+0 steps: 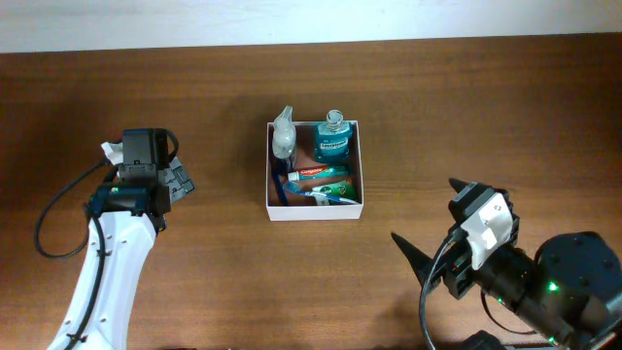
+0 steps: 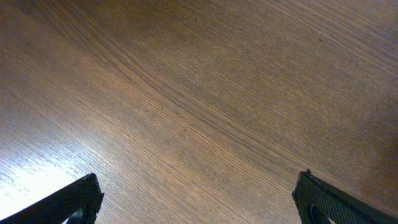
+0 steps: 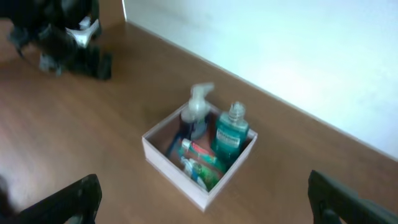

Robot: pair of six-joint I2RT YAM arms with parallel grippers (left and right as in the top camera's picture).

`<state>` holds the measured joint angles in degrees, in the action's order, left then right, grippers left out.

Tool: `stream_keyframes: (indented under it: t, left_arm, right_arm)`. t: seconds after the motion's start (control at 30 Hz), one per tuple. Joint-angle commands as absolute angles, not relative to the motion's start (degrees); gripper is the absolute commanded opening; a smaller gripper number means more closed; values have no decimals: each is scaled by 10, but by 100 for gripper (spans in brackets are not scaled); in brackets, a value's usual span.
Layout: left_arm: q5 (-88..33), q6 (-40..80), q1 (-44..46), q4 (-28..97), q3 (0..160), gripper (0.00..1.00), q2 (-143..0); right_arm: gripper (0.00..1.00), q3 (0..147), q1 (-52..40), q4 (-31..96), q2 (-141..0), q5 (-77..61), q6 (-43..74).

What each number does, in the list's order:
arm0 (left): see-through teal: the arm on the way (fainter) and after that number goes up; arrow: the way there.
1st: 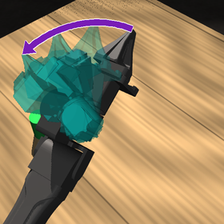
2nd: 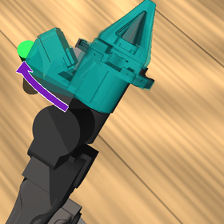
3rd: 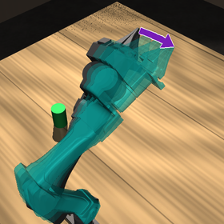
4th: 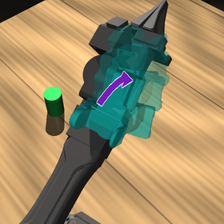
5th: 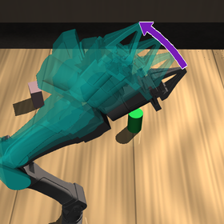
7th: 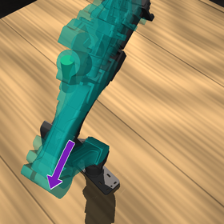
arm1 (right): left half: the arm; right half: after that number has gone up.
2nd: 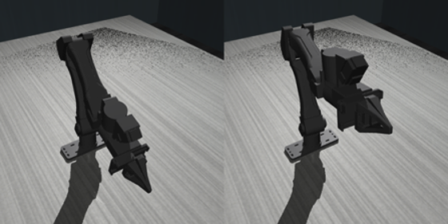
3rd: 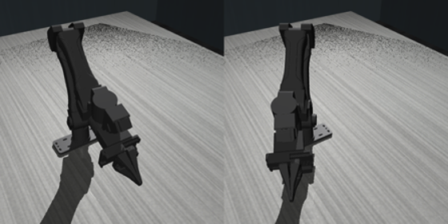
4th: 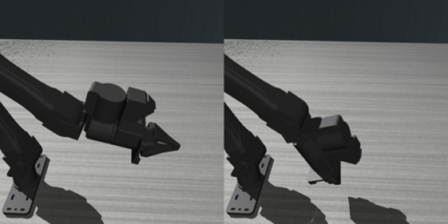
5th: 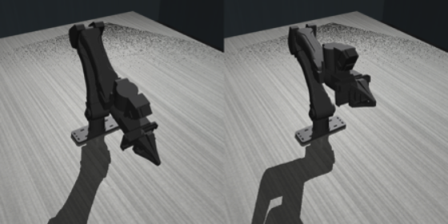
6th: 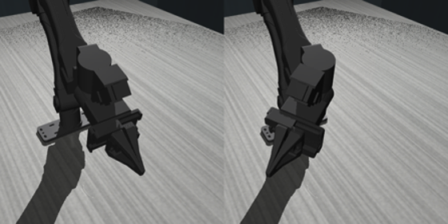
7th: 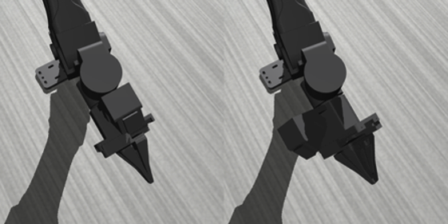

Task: Pack container

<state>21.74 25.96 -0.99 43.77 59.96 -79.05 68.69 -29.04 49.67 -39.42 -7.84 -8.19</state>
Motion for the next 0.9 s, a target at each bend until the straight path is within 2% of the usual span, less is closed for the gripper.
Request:
stream_keyframes:
  t: [0.0, 0.3, 0.63, 0.73, 0.87]
  left_arm:
    - [227, 256, -12, 438, 612, 99, -781]
    - [227, 256, -12, 438, 612, 99, -781]
    - [227, 256, -12, 438, 612, 100, -781]
    - [227, 256, -12, 438, 612, 100, -781]
    - [228, 256, -12, 438, 612, 99, -781]
  right_arm:
    - [98, 656, -276, 461, -366, -90, -90]
    - [98, 410, -214, 256, -166, -103, -90]
    - [98, 92, -175, -130, -57, -119, -104]
    - [98, 38, -175, -192, -34, -120, -118]
    - [98, 6, -170, -193, -2, -118, -133]
